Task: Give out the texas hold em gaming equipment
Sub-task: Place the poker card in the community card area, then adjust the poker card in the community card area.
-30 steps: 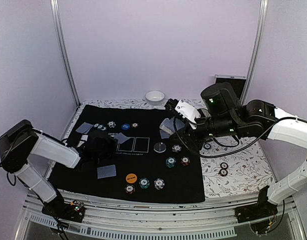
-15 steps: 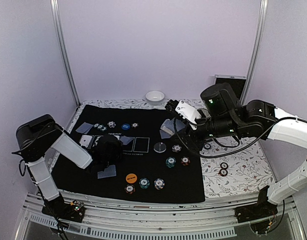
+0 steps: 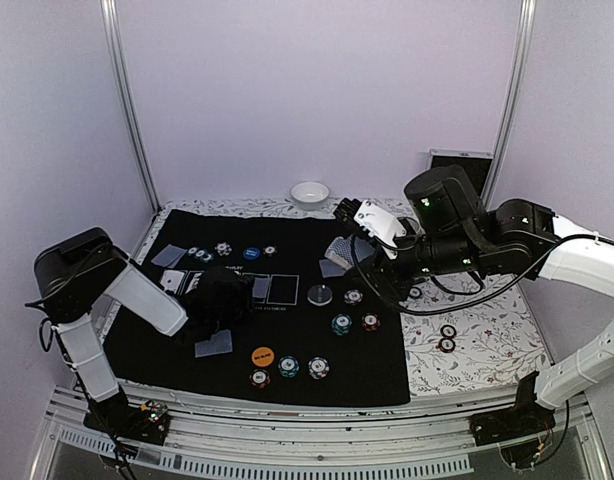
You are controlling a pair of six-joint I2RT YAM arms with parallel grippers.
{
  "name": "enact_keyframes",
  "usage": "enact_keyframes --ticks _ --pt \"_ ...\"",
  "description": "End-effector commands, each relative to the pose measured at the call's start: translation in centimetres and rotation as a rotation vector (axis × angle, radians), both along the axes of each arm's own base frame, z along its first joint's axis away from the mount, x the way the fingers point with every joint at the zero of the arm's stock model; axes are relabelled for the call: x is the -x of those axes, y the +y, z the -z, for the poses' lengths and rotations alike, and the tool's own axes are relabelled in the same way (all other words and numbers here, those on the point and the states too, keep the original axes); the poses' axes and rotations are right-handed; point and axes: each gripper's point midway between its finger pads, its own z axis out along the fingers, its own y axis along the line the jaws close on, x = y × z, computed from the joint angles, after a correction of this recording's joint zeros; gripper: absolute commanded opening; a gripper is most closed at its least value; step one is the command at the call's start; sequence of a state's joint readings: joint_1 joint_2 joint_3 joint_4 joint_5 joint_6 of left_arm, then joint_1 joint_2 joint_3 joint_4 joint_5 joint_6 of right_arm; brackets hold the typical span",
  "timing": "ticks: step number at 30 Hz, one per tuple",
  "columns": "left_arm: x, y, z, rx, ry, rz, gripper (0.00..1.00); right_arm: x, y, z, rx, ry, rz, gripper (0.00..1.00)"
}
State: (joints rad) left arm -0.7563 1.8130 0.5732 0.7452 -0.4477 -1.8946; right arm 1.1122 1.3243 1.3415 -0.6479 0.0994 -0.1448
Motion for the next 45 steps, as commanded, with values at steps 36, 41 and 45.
enact_keyframes --ticks 36,41,45 --pt "-3.0 -4.3 -1.4 -1.258 -0.005 1.003 0.98 0.5 -1.1 -2.1 -0.044 -0.023 0.02 0.04" --pt "-2.5 -3.3 0.3 -1.309 0.049 1.019 0.98 0.5 -1.0 -2.0 -0.047 -0.021 0.02 0.04" --pt "-2.1 -2.7 1.2 -1.31 0.066 1.021 0.98 0.4 -0.9 -2.0 -0.041 -0.025 0.018 0.04"
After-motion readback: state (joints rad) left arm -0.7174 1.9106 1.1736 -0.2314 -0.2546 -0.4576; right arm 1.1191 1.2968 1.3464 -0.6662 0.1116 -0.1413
